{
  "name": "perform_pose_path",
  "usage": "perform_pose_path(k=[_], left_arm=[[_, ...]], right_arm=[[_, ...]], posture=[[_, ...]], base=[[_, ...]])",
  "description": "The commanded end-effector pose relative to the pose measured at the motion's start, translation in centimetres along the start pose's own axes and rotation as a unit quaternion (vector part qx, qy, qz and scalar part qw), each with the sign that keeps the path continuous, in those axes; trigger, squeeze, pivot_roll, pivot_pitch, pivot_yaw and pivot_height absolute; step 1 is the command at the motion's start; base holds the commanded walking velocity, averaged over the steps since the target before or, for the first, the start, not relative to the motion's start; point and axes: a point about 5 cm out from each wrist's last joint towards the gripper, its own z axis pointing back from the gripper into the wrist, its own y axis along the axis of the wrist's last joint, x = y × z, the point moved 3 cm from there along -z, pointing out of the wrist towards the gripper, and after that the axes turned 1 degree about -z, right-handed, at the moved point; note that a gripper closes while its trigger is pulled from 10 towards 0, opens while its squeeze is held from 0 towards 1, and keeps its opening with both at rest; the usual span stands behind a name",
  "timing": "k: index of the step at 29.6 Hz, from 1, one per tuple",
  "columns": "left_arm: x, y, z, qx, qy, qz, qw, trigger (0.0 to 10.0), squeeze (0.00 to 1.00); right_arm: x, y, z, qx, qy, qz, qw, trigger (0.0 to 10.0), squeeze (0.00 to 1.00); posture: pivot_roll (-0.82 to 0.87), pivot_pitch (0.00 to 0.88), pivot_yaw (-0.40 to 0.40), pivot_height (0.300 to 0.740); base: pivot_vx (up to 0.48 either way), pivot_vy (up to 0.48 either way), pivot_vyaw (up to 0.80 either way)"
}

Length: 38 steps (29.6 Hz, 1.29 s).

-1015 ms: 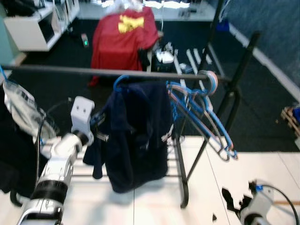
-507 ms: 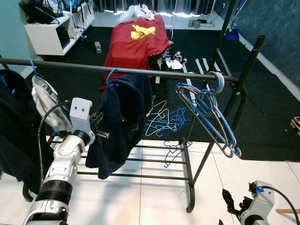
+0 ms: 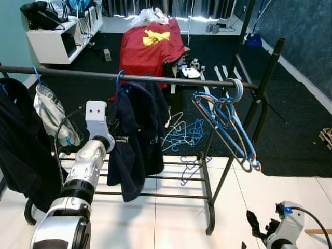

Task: Hang hanger

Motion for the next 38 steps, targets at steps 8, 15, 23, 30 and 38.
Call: perform_pose_path(k=[8,15,23,30,38], left_arm=[[-2.0,1.2,-0.5,0.010,0.053,0.033,0.998,10.0,0.00],[-1.0,0.4,-0.8,-0.011,0.041,0.037,0.998,10.0,0.00],[2.7,0.2,-0.1,0.004,-0.139,0.080,0.987,10.0,1.00],[1.5,3.8,3.3,0.061,-0.305,0.056,0.949,10.0,1.00],[-0.7,4.9,7.5,0.057,-0.367,0.016,0.928,10.0,1.00]], right_arm=[[0.0,-0.7,0.4,-0.004,-0.002,-0.002,1.000,10.0,0.00],[0.1,-0.8,0.6,-0.002,-0.005,-0.004,1.000,10.0,0.00],[0.1,-0.7,0.6,-0.001,-0.006,-0.004,1.000,10.0,0.00],[0.1,-0.6,0.6,0.000,-0.008,-0.005,1.000,10.0,0.00],[0.1,-0.4,0.4,-0.002,-0.007,-0.005,1.000,10.0,0.00]], posture=[[-0.14,0.108,0.001,0.740],[-0.15,0.117,0.004,0.740],[-0.15,0.121,0.008,0.740],[-0.13,0.120,0.002,0.740],[-0.12,0.116,-0.003,0.740]], base=[[0.000,0.000,0.00],[0.000,0.000,0.00],[0.000,0.000,0.00],[0.000,0.000,0.00],[0.000,0.000,0.00]])
